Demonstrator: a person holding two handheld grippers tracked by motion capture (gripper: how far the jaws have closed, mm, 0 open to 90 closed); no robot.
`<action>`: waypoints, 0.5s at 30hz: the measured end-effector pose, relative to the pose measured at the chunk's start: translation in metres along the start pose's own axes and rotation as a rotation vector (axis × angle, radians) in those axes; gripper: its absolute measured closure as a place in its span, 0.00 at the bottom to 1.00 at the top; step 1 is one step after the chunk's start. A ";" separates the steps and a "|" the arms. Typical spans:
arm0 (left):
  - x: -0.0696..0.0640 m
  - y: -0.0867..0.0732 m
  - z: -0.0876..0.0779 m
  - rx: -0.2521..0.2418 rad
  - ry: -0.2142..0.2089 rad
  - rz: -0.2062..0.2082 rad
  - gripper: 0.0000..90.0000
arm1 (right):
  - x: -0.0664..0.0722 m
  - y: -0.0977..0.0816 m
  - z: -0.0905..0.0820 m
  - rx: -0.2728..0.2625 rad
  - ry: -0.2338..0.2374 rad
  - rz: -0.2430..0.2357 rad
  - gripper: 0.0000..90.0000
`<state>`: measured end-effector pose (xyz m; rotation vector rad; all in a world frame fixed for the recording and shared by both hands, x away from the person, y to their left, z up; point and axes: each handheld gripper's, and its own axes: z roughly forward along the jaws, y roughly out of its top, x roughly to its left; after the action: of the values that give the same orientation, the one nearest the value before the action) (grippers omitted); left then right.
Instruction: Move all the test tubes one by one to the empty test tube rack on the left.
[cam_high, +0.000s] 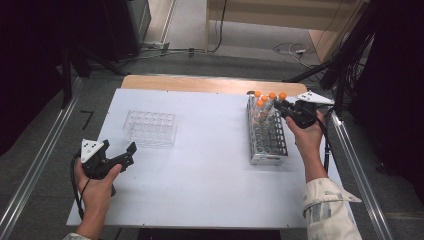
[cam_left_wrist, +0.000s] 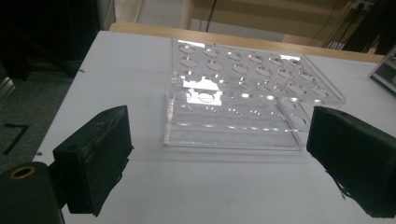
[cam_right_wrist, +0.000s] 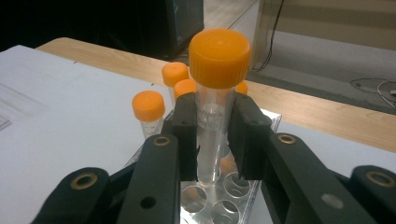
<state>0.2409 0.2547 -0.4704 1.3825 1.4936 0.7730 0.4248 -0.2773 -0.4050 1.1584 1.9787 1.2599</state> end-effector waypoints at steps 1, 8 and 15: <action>0.000 0.003 0.001 -0.003 0.002 -0.008 0.08 | 0.003 0.001 -0.004 -0.006 0.008 -0.009 0.79; -0.004 0.008 0.004 0.008 -0.016 0.000 0.08 | 0.015 0.006 -0.015 -0.021 0.044 -0.022 0.79; -0.018 0.016 0.009 0.004 -0.045 0.026 0.09 | 0.032 0.007 -0.018 -0.019 0.079 -0.041 0.79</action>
<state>0.2537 0.2385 -0.4558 1.4155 1.4454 0.7506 0.3976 -0.2562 -0.3902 1.0683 2.0322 1.3194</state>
